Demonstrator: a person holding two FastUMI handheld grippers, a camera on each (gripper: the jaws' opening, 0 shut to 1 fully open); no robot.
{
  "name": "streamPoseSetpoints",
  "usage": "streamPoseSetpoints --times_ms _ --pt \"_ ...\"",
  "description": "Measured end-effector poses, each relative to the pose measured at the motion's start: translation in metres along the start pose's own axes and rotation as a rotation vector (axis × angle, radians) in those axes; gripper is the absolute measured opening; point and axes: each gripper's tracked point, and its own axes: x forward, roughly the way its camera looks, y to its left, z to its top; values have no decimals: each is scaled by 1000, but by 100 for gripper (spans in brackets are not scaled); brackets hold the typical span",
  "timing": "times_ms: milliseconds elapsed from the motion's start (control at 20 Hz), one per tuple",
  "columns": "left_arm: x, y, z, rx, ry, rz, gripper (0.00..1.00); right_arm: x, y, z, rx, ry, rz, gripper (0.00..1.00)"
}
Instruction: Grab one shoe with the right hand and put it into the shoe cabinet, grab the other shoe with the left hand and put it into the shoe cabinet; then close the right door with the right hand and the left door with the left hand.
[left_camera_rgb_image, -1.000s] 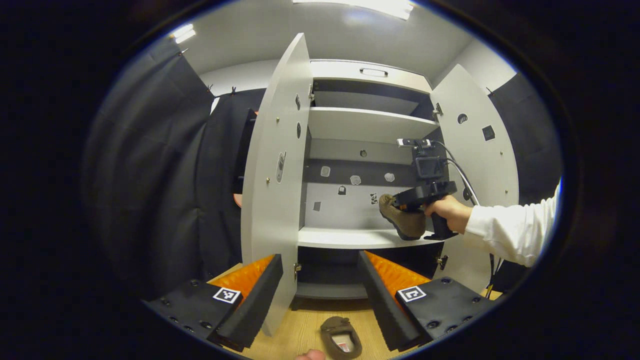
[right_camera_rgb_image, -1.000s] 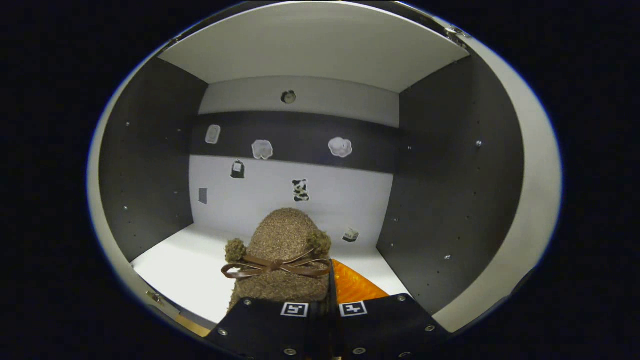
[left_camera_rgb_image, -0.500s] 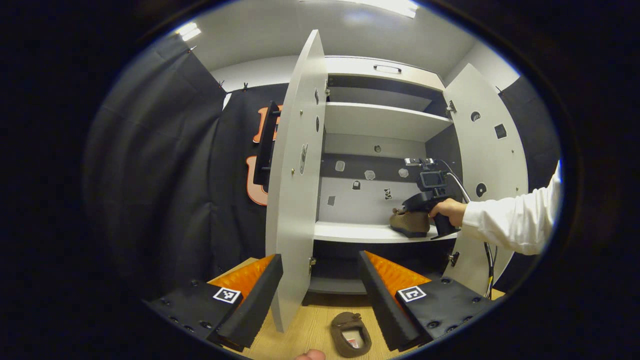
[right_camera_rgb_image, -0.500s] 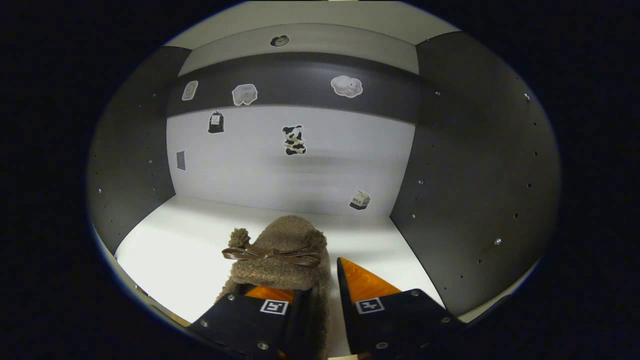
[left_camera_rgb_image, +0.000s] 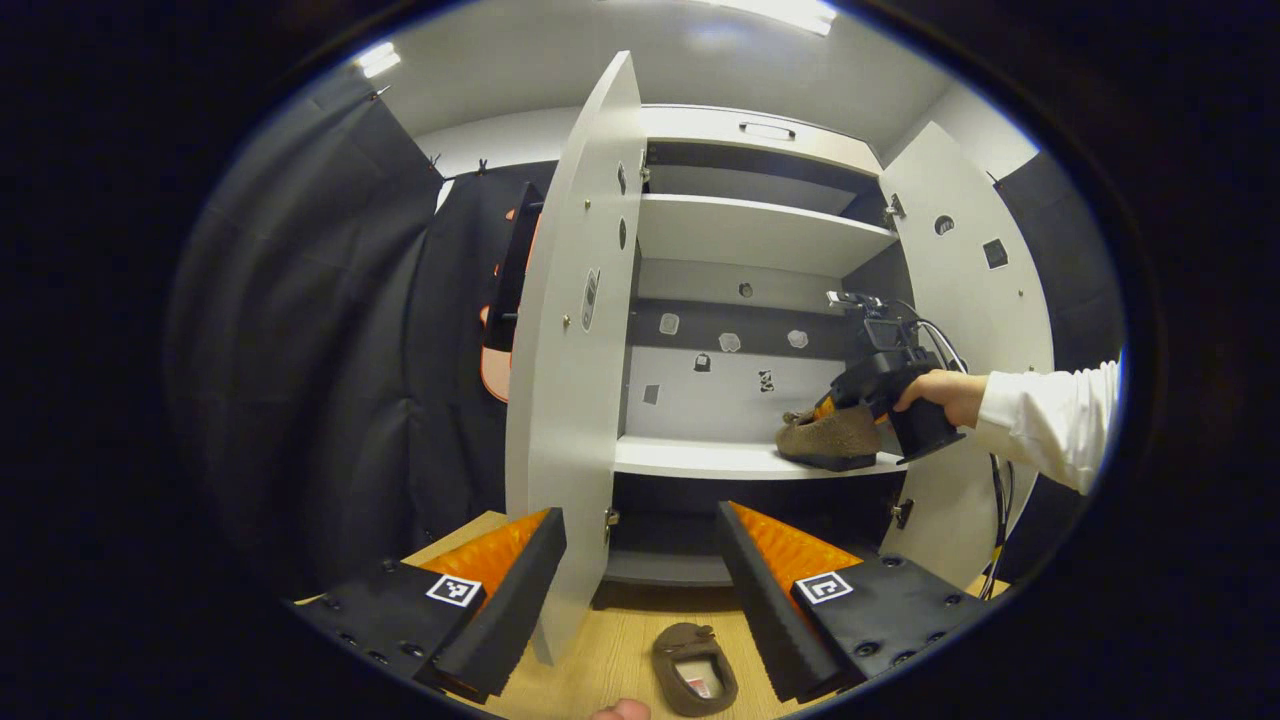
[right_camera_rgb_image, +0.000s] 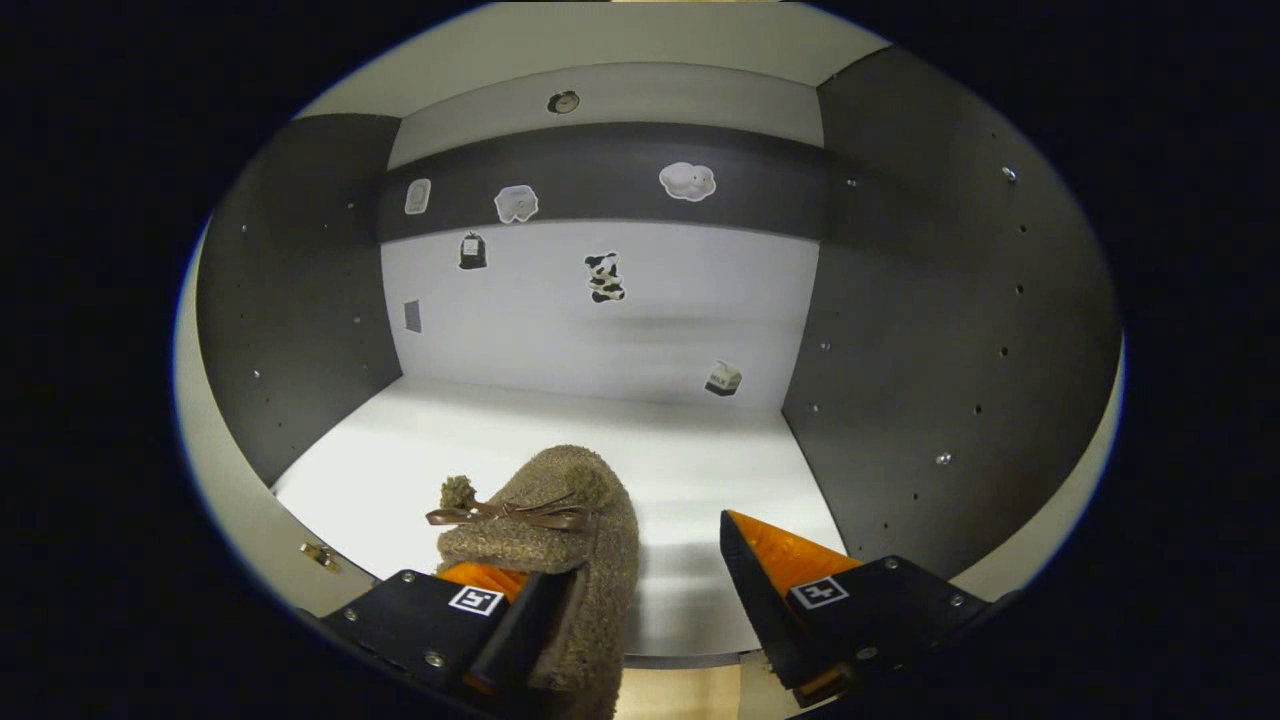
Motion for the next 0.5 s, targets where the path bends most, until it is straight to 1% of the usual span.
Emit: streamPoseSetpoints --times_ms 50,150,250,350,500 --pt "0 -1 -1 -1 1 -4 98 3 0 2 14 -5 -3 89" --pt "-1 -4 -2 2 0 -12 98 17 -6 8 31 -27 -41 89" --pt "0 -5 -3 4 3 -15 98 29 -5 9 72 -29 -47 89" --pt "-3 -6 -8 3 14 -18 98 25 0 4 114 -10 -16 89" --pt "-5 -3 -11 7 19 -13 98 2 -1 7 110 -30 13 89"
